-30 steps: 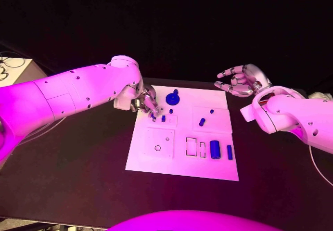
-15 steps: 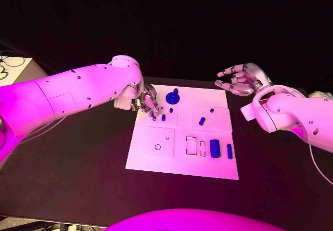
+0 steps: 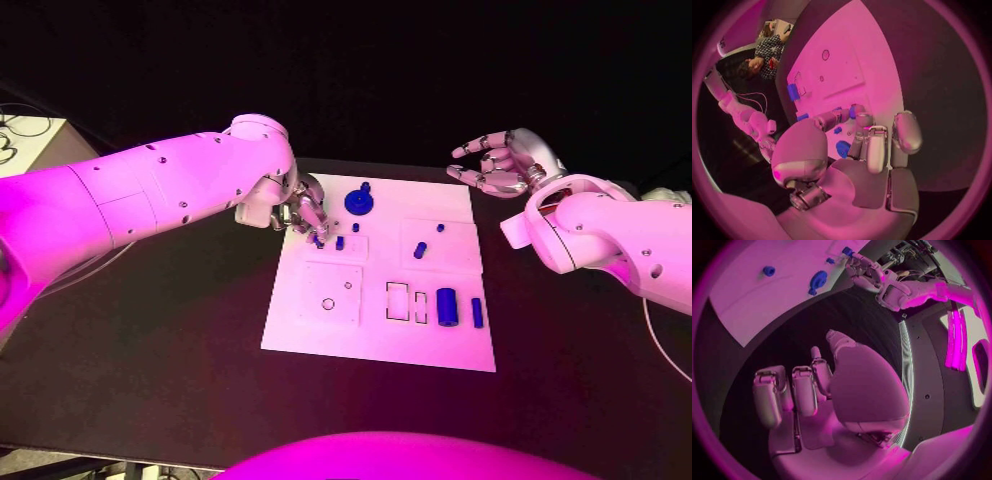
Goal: Assemble the parts on the task board
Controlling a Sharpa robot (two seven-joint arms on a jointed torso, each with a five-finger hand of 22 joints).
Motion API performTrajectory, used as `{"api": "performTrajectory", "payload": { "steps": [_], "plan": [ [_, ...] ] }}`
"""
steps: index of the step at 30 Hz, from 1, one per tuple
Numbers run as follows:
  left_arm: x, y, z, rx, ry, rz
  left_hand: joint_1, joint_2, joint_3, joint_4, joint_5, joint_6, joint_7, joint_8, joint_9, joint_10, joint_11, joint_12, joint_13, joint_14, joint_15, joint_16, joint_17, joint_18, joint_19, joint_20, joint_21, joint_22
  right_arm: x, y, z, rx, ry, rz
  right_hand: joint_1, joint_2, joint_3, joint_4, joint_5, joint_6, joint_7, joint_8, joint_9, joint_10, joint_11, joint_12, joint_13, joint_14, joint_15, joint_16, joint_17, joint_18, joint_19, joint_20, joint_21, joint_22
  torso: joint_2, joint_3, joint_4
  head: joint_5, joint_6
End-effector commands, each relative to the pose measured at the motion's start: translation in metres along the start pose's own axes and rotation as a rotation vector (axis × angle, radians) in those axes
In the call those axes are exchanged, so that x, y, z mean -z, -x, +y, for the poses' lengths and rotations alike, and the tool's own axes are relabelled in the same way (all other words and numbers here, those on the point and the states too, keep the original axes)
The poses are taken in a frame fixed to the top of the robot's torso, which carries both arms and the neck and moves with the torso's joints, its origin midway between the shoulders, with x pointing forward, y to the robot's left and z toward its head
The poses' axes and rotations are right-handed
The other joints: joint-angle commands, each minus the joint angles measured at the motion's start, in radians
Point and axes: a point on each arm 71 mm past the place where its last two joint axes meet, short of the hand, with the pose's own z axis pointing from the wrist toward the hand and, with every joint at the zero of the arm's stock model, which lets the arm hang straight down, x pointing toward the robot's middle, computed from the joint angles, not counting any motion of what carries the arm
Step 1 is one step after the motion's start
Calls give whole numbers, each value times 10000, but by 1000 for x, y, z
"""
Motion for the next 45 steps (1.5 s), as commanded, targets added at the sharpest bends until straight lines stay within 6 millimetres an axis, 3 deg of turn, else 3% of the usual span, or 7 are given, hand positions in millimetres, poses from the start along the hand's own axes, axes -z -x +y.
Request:
{"api": "performTrajectory", "payload": {
  "steps": [1, 45],
  "plan": [
    [0, -2, 0, -155, -63, 189, 218, 122, 1575, -1614, 42, 17, -56, 3, 1, 263, -210, 56, 13, 946, -81, 44, 2358, -138, 36, 1, 46, 11, 0, 0, 1, 51, 93, 83, -16, -61, 50, -21, 32, -69, -4, 33, -14, -63, 2, -12, 513, 562, 60, -32, 1678, -66, 1046, 21, 44, 2635, 0, -2, 5, 9, -15],
    [-1, -5, -1, -168, -79, 371, 300, 67, 1556, -1597, 63, 42, -66, -8, 11, 314, -219, 71, 73, 963, -85, 60, 2398, -147, 65, -3, 65, 50, 0, -1, 1, 47, 101, 90, -16, -61, 50, -21, 32, -69, -4, 33, -14, -63, 2, -12, 513, 562, 60, -32, 1678, -66, 1046, 21, 44, 2635, 7, 5, -21, 26, -37]
  ]
}}
